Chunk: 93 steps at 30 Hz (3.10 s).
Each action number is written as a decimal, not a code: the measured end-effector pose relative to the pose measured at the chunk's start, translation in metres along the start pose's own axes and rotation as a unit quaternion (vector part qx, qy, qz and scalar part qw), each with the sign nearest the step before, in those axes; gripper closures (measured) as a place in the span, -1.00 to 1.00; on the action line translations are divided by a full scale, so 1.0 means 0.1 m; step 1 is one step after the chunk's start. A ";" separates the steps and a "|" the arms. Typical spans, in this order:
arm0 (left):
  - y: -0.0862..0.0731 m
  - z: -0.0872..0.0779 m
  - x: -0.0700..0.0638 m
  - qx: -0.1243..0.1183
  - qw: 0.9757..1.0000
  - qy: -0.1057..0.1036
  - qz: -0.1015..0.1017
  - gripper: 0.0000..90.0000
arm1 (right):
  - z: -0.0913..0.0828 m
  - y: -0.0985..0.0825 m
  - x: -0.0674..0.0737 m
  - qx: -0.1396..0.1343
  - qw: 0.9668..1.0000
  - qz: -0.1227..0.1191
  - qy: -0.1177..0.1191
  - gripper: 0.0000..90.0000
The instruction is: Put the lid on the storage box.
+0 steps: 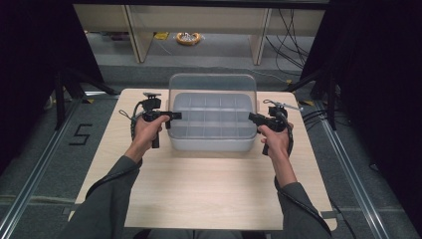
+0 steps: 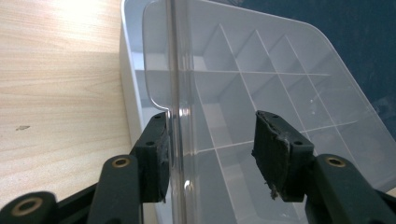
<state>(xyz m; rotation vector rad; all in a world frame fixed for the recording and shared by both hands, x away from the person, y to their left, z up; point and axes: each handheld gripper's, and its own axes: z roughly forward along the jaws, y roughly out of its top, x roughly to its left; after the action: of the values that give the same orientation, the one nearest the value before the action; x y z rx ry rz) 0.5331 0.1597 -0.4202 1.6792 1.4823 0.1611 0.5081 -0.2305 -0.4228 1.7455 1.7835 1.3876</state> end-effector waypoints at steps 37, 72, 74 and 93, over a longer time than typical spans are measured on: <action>-0.12 0.17 -0.01 -0.025 0.998 0.044 0.028 -0.05 | 0.17 -0.17 -0.10 0.011 1.000 0.022 -0.004 0.27; -0.21 0.21 0.05 -0.016 0.998 0.052 0.024 -0.05 | 0.20 -0.16 -0.13 0.020 0.999 -0.039 -0.029 0.23; -0.21 0.21 0.06 -0.017 0.999 0.048 0.018 -0.05 | 0.20 -0.17 -0.12 0.021 0.999 -0.032 -0.033 0.23; -0.34 -0.29 0.01 -0.043 0.999 -0.004 0.033 -0.34 | -0.22 -0.14 -0.19 0.006 0.999 -0.034 -0.031 0.05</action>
<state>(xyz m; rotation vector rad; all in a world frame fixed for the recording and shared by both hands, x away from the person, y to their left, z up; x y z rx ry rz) 0.4904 0.1720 -0.4256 1.6573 1.3960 0.2510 0.4872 -0.2540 -0.4305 1.6983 1.8043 1.2833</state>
